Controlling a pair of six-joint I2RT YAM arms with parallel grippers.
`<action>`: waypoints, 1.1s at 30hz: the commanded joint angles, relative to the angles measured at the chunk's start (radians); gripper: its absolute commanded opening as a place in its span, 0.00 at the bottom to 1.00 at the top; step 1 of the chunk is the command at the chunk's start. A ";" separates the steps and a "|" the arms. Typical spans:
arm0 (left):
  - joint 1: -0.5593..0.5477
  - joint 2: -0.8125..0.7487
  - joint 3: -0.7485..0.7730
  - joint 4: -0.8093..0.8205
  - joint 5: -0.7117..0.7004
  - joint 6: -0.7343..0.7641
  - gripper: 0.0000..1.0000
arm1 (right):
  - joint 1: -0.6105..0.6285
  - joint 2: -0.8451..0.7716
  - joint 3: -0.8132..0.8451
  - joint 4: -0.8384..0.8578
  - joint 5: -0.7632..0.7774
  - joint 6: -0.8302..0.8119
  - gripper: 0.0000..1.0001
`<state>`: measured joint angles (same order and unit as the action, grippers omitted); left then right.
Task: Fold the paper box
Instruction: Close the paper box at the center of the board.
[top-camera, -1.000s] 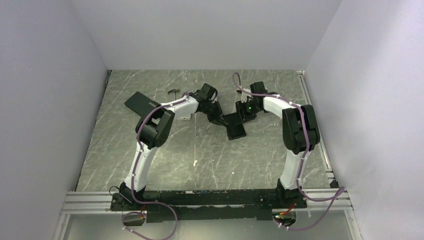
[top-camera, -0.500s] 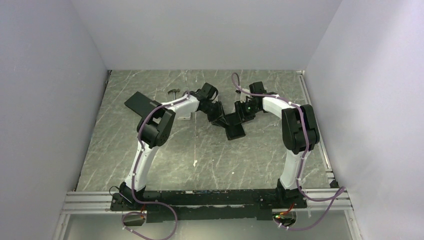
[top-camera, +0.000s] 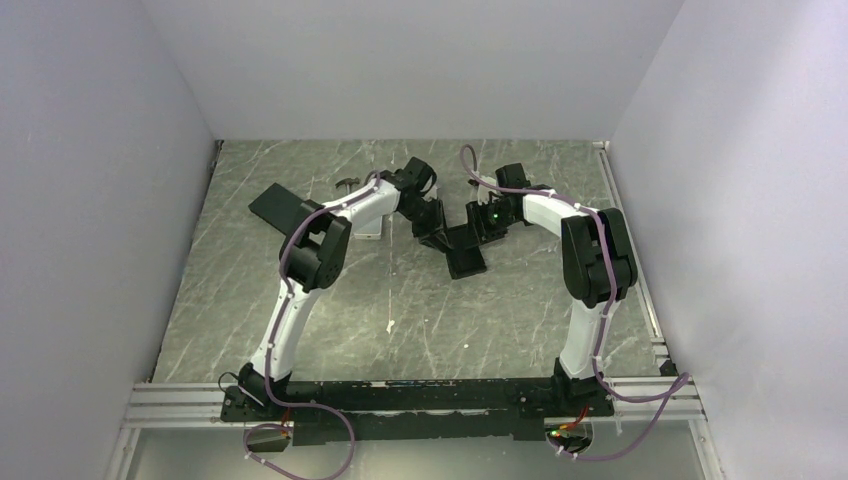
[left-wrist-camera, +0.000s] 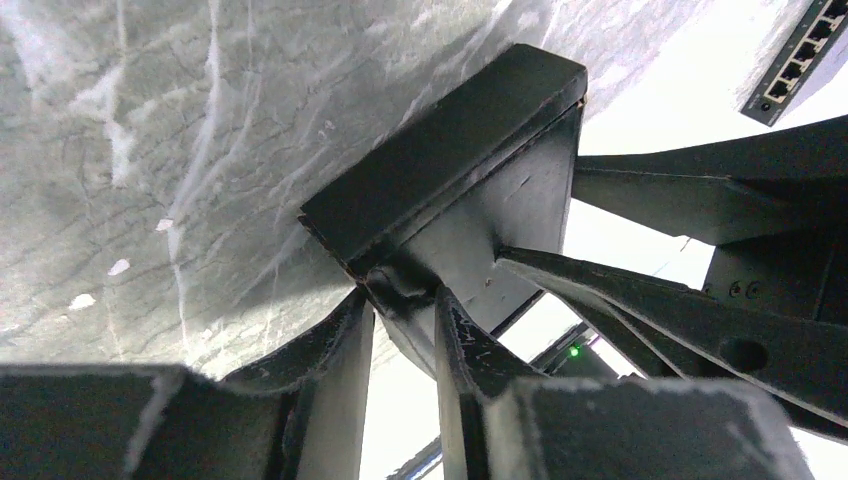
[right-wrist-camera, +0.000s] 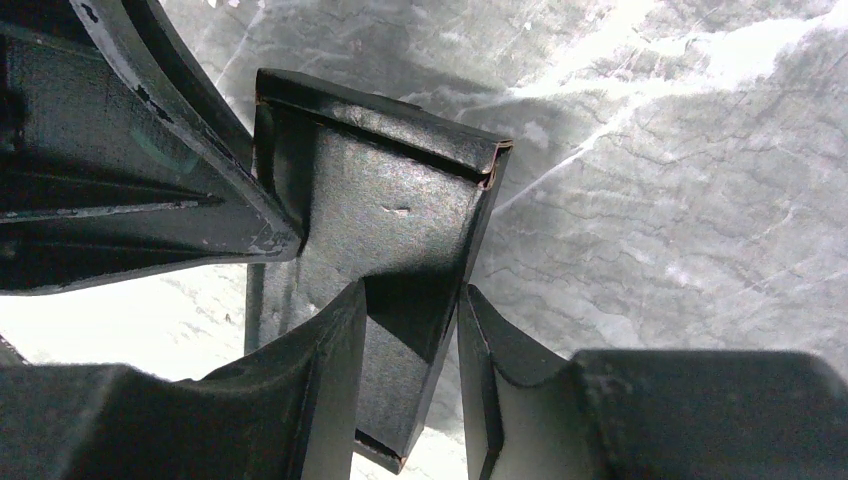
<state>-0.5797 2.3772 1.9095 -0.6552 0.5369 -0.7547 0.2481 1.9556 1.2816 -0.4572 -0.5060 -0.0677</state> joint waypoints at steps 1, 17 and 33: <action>0.021 0.055 0.097 -0.030 -0.090 0.091 0.30 | 0.037 0.045 -0.021 -0.040 -0.011 -0.020 0.31; 0.031 -0.036 -0.060 0.128 -0.027 0.050 0.36 | 0.044 0.031 -0.019 -0.040 -0.024 -0.028 0.33; -0.005 -0.101 -0.209 0.263 0.118 -0.042 0.42 | 0.045 0.028 -0.018 -0.040 -0.015 -0.026 0.34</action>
<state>-0.5491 2.3150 1.7336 -0.4709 0.6239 -0.7586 0.2653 1.9579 1.2816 -0.4488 -0.5194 -0.0631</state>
